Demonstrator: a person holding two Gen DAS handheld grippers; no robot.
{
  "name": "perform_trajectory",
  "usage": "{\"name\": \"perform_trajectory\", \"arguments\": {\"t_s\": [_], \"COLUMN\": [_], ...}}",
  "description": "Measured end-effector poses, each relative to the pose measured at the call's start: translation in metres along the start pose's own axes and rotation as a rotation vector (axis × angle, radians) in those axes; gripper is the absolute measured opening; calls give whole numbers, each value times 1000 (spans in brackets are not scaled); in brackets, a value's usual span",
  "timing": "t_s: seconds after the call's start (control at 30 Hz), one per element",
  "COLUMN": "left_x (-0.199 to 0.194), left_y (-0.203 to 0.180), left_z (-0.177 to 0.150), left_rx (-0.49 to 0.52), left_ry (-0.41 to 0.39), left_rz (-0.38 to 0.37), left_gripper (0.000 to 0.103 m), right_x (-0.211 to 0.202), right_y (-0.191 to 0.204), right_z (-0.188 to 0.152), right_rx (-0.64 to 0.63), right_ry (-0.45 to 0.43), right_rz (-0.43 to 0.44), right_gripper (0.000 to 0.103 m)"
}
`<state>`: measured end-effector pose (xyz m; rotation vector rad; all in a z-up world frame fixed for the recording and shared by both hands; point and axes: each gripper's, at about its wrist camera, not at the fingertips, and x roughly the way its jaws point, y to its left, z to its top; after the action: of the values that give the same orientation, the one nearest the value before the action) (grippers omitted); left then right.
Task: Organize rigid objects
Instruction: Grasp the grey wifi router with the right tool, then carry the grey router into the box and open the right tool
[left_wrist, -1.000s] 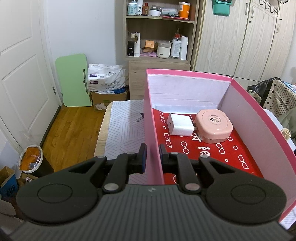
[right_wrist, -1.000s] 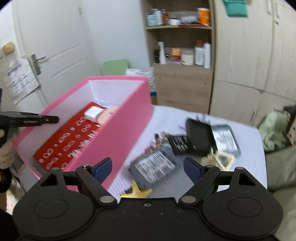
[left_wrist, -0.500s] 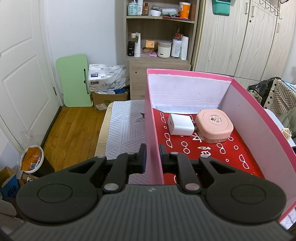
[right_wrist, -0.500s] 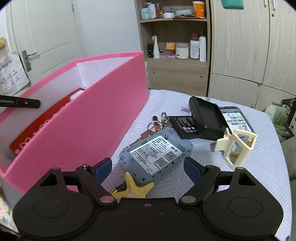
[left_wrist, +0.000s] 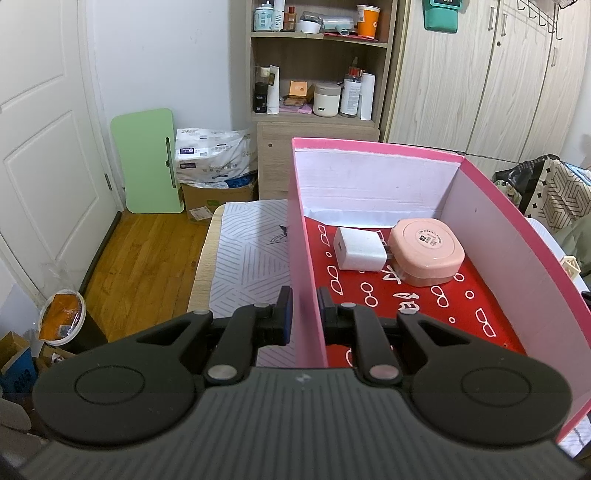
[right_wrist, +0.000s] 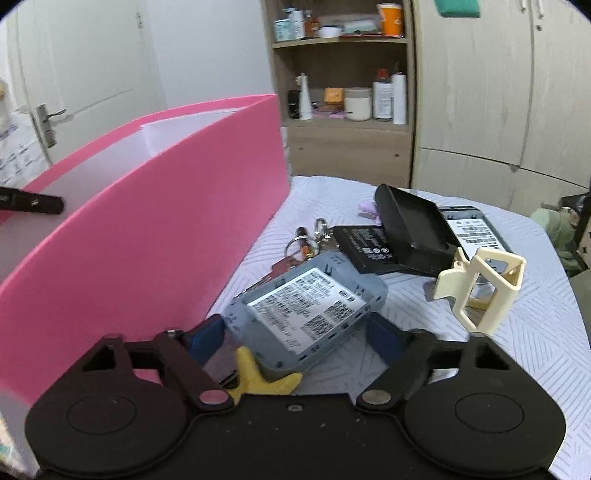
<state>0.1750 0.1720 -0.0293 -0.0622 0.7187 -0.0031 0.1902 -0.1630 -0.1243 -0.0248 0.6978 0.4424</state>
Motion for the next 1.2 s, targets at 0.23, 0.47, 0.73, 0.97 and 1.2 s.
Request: {"name": "perform_trajectory", "arguments": {"t_s": [0.23,0.47,0.73,0.97,1.2], "left_x": [0,0,0,0,1], "left_y": [2,1,2,1,2], "left_z": [0,0,0,-1,-1], "left_rx": [-5,-3,-5,-6,-8], "left_ry": [-2,-2,-2,-3,0], "left_rz": [-6,-4,-9,-10,-9], "left_gripper": [13,13,13,13,13], "right_x": [-26,-36,-7,16,13], "right_y": [-12,-21,-17,-6,-5], "right_z": [-3,-7,5,16,19], "right_rx": [-2,47,121,61,89], "right_ry": [29,54,93,73,114], "right_rz": [28,-7,-44,-187,-185], "right_gripper": [64,72,82,72,70]}}
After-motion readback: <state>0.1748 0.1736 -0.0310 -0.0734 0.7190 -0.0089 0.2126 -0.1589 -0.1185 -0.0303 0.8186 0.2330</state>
